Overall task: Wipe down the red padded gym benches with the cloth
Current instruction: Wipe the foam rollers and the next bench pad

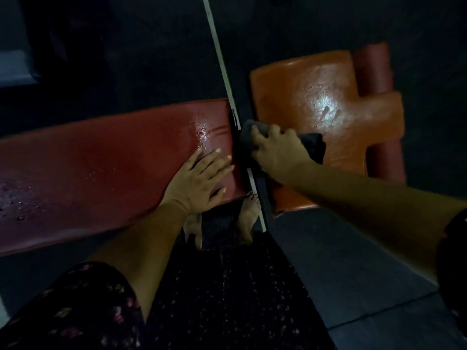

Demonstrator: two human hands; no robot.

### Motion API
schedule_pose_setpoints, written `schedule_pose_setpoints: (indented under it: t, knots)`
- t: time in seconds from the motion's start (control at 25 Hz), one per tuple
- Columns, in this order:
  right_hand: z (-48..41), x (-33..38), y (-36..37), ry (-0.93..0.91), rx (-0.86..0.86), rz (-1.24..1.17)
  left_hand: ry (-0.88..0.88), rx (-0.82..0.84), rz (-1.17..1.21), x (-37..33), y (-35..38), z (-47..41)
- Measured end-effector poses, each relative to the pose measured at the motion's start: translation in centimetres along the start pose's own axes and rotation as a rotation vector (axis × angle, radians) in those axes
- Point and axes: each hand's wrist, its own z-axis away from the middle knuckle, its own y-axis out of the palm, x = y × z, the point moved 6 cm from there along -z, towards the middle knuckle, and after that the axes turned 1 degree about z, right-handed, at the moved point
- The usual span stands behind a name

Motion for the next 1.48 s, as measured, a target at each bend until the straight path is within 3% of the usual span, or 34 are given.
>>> schedule_pose_setpoints:
  t: [0.12, 0.28, 0.32, 0.44, 0.52, 0.64, 0.84, 0.96, 1.08, 1.16, 1.28, 1.36, 1.48]
  knots:
    - [0.0, 1.2, 0.8, -0.252, 0.003, 0.034, 0.009, -0.027, -0.01, -0.1, 0.0, -0.1]
    - [-3.6, -5.8, -1.8, 0.051, -0.151, -0.056, 0.017, -0.014, -0.014, -0.1, 0.1, -0.1]
    - [-3.9, -5.8, -2.0, 0.058, -0.149, -0.036, 0.016, -0.003, -0.007, 0.0, 0.2, -0.1]
    - [-4.4, -3.4, -1.0, -0.174, -0.125, 0.074, 0.0, 0.011, -0.021, 0.3, 0.3, -0.2]
    - [-5.8, -6.7, -2.0, -0.12, -0.183, 0.031, -0.001, 0.013, -0.042, 0.2, 0.5, -0.2]
    - [-7.2, -10.9, -3.2, 0.123, -0.191, -0.115, -0.009, 0.02, -0.04, 0.4, 0.6, -0.2]
    - [-8.5, -10.5, -2.5, -0.04, -0.133, -0.212, -0.025, -0.018, -0.066, -0.2, 0.3, -0.3]
    - [-9.3, -15.3, -1.6, 0.232, -0.155, -0.628, -0.027, -0.101, -0.088, -1.1, -1.0, -1.2]
    - [-10.4, -15.3, -1.4, 0.16, -0.105, -0.749, -0.232, -0.156, -0.116, -1.4, -1.4, -5.6]
    - [-10.0, -16.4, -0.9, 0.134, -0.053, -0.804, -0.411, -0.089, -0.113, -0.6, -0.9, -8.2]
    - [-8.9, -20.6, 1.2, 0.469, -0.098, -1.002, -0.409, 0.157, -0.151, 0.4, 1.5, -8.5]
    - [-7.9, -19.9, 1.5, 0.692, -0.045, -0.974, -0.392, 0.222, -0.134, 0.7, 2.1, -8.1]
    - [-8.0, -16.2, -0.3, 0.577, -0.041, -0.646, -0.419, 0.172, -0.088, 0.7, 1.6, -8.6]
